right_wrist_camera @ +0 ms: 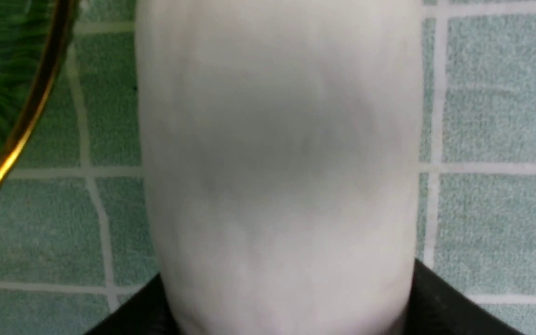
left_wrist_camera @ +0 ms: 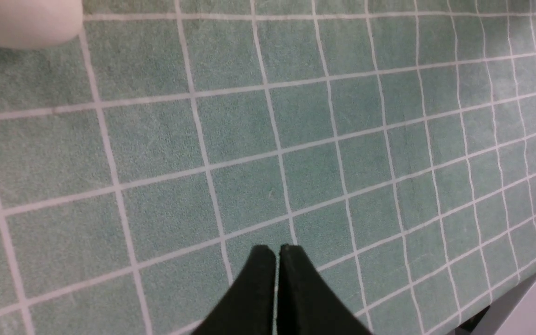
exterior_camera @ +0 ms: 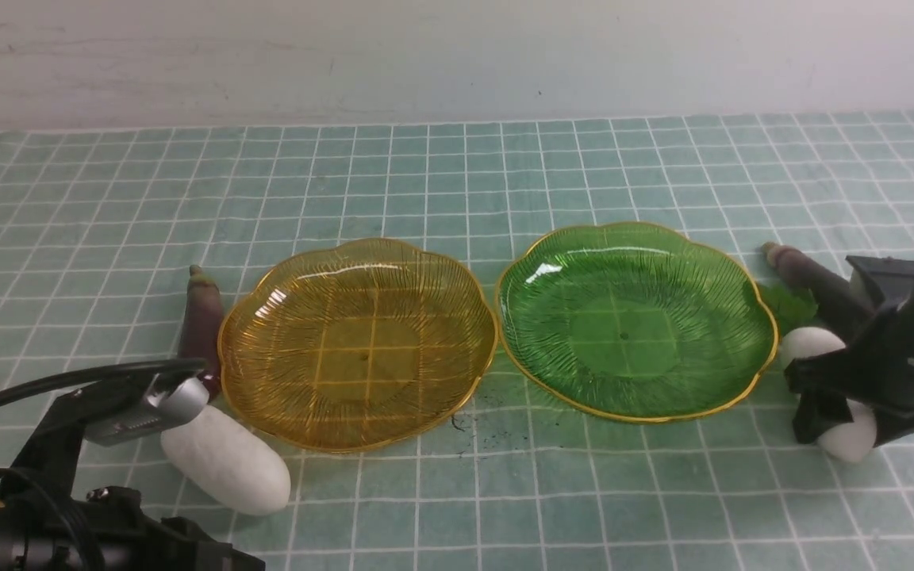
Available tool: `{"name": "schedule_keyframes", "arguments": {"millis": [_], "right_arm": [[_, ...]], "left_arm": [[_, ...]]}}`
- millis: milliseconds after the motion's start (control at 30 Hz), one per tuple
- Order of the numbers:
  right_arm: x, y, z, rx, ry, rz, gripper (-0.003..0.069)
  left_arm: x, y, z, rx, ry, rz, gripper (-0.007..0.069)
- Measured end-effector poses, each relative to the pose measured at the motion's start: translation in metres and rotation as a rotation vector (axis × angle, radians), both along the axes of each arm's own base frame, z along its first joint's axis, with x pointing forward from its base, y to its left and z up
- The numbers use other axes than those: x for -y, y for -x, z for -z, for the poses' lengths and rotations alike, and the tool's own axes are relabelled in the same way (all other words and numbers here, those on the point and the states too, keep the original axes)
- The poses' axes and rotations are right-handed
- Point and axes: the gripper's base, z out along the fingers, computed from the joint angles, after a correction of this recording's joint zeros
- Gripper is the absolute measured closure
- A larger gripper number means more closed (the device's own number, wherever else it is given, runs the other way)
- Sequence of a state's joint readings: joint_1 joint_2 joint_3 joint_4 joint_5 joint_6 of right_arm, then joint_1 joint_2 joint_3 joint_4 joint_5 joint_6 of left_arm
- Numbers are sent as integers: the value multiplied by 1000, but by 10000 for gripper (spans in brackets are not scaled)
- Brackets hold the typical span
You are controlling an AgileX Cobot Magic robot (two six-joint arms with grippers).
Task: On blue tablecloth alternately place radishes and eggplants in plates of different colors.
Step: 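Place the white radish on the plate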
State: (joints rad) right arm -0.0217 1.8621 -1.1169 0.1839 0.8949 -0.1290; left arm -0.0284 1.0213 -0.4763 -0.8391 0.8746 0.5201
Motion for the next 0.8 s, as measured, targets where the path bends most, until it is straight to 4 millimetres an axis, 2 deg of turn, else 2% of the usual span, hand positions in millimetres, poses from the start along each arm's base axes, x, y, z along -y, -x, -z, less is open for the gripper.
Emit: {"name": "schedule_keyframes", "arguments": {"millis": [100,233,267,300,400,500,533,700,800], "right_arm": [[-1,0,-8,-61,-10,-19,197],[-2,-3,-33,-129,-27,-44,197],[-2,-2,-33,-133,-27,-45,197],[-2,-6,-48,-97,-27,-48,197],[-2,-8,-66,-42,-26,-49,197],[-8,-7,-98,52,-83,-32,197],[-10,-7,-103,67,-112,-25,197],[-27,-16,-108,169,-276,-40,197],[-42,-28,-97,228,-315,-101,197]], "left_arm": [[0,0,0,0,0,0,631],[0,0,0,1,-1,1,631],[0,0,0,1,-1,1,631],[0,0,0,2,-1,3,631],[0,0,0,3,-2,4,631],[0,0,0,4,-2,3,631],[0,0,0,5,-2,2,631],[-1,-2,0,17,-8,-9,631],[-1,-2,0,21,-10,-13,631]]}}
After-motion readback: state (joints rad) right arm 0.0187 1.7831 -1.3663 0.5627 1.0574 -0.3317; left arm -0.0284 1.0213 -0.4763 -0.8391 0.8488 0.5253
